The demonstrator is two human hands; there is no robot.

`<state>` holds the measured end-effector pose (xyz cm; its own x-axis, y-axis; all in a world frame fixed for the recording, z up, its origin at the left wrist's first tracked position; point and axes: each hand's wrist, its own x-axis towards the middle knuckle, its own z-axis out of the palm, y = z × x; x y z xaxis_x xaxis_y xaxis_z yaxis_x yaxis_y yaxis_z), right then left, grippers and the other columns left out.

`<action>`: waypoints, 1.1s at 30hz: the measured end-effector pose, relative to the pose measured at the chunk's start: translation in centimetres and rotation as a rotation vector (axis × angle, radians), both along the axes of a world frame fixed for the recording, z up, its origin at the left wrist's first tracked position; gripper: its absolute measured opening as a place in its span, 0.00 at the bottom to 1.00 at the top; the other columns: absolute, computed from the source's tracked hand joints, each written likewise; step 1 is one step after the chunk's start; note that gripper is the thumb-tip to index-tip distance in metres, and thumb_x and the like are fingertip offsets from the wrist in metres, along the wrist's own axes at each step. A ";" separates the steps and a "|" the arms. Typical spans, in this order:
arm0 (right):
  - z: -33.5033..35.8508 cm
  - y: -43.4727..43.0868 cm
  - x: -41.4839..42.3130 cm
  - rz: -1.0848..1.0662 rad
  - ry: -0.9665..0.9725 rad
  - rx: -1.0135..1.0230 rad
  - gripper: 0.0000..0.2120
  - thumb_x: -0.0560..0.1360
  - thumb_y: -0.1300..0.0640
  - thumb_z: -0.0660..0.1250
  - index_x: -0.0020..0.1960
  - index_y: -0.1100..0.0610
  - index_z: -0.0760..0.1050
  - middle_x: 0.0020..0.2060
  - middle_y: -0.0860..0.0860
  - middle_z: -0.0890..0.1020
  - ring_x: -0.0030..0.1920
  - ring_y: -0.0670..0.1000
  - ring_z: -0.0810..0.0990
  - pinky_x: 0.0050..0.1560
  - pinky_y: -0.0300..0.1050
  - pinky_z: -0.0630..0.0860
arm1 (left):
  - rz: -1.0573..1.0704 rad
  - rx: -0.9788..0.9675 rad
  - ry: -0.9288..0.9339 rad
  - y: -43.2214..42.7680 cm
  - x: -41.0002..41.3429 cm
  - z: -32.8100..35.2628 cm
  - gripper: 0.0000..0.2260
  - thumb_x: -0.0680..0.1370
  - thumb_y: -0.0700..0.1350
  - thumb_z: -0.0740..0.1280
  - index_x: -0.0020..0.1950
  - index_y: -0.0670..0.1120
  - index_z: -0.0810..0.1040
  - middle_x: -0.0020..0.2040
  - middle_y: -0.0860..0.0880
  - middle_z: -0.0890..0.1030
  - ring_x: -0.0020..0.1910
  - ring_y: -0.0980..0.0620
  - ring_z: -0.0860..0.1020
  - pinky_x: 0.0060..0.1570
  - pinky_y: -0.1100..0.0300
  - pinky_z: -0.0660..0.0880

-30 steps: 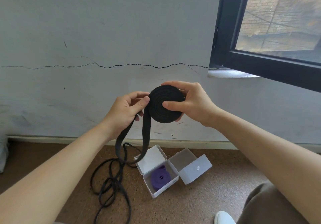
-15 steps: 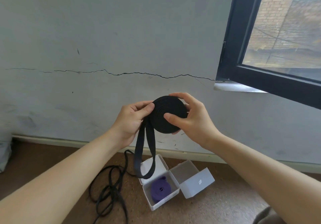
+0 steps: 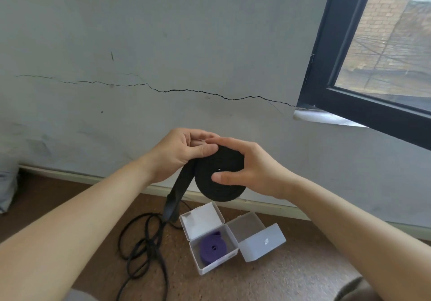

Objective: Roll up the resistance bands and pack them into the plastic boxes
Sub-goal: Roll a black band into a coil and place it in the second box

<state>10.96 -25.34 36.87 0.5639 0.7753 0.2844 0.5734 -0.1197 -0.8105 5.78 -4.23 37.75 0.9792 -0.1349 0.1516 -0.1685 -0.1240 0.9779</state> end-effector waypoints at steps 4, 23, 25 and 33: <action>0.4 -0.2 0.5 -0.090 -0.010 0.050 0.24 0.73 0.59 0.78 0.67 0.49 0.78 0.55 0.46 0.84 0.56 0.47 0.84 0.51 0.47 0.84 | 0.099 -0.093 0.015 -0.4 0.8 -0.5 0.15 0.74 0.47 0.73 0.57 0.40 0.84 0.51 0.40 0.86 0.51 0.42 0.85 0.51 0.54 0.83; 0.9 -2.4 1.9 -0.116 0.016 0.035 0.23 0.74 0.60 0.77 0.66 0.48 0.78 0.55 0.46 0.83 0.58 0.45 0.82 0.46 0.42 0.83 | -0.002 0.112 0.078 1.1 0.4 -1.6 0.13 0.79 0.46 0.68 0.62 0.45 0.82 0.50 0.44 0.87 0.48 0.49 0.85 0.48 0.56 0.78; 1.0 -2.6 2.0 -0.104 0.039 0.008 0.23 0.74 0.59 0.77 0.66 0.47 0.78 0.55 0.46 0.83 0.58 0.46 0.82 0.47 0.44 0.83 | 0.028 0.158 0.056 1.0 0.4 -1.7 0.11 0.80 0.44 0.68 0.61 0.45 0.83 0.45 0.50 0.87 0.42 0.55 0.83 0.45 0.57 0.76; 1.2 -2.6 2.0 -0.132 0.055 0.014 0.22 0.73 0.60 0.78 0.64 0.47 0.79 0.54 0.46 0.84 0.57 0.45 0.82 0.47 0.44 0.84 | 0.041 0.491 -0.109 0.5 0.5 -0.8 0.12 0.83 0.44 0.66 0.64 0.49 0.83 0.54 0.56 0.86 0.56 0.61 0.82 0.55 0.68 0.76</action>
<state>12.99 -27.93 38.11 0.6759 0.6893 0.2609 0.5083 -0.1796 -0.8422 6.27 -3.73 36.99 0.9673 -0.1774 0.1812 -0.2512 -0.5740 0.7793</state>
